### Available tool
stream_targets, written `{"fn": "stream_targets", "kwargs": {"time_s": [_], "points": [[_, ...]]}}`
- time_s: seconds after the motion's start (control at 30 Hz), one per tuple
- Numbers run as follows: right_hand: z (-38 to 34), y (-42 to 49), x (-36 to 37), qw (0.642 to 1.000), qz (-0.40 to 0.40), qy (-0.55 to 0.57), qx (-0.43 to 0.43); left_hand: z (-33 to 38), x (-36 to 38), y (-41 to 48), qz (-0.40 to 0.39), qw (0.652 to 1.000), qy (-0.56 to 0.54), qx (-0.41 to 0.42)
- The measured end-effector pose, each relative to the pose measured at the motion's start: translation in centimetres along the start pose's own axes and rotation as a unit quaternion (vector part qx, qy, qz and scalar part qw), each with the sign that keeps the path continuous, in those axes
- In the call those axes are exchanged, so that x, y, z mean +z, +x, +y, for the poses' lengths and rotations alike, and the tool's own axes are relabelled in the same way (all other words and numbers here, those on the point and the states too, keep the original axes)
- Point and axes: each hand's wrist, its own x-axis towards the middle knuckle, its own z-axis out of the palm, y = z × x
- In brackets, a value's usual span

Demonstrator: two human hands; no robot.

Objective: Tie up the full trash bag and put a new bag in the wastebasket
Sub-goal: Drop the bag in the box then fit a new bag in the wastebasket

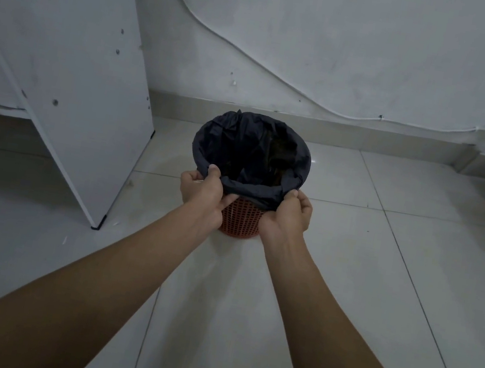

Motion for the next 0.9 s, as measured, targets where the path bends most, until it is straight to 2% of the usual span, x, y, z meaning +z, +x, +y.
{"fn": "stream_targets", "kwargs": {"time_s": [0.27, 0.5, 0.63, 0.8, 0.9], "points": [[0.8, -0.3, 0.3, 1.0, 0.001, -0.021, -0.004, -0.2, 0.5, -0.4, 0.004, 1.0, 0.009, 0.003], [2.1, -1.6, 0.6, 0.999, -0.048, -0.016, -0.005, -0.6, 1.3, -1.0, 0.007, 1.0, -0.019, -0.01], [3.3, -1.8, 0.7, 0.999, -0.046, -0.006, -0.027, -1.3, 1.2, -0.8, 0.012, 1.0, 0.026, 0.007], [3.2, -1.1, 1.1, 0.998, -0.023, -0.022, -0.05, -1.5, 0.5, -0.6, -0.053, 0.995, 0.078, -0.012], [3.1, -0.8, 1.2, 0.998, -0.016, -0.034, -0.057, -1.6, -0.7, -0.6, -0.128, 0.99, -0.014, -0.06]]}}
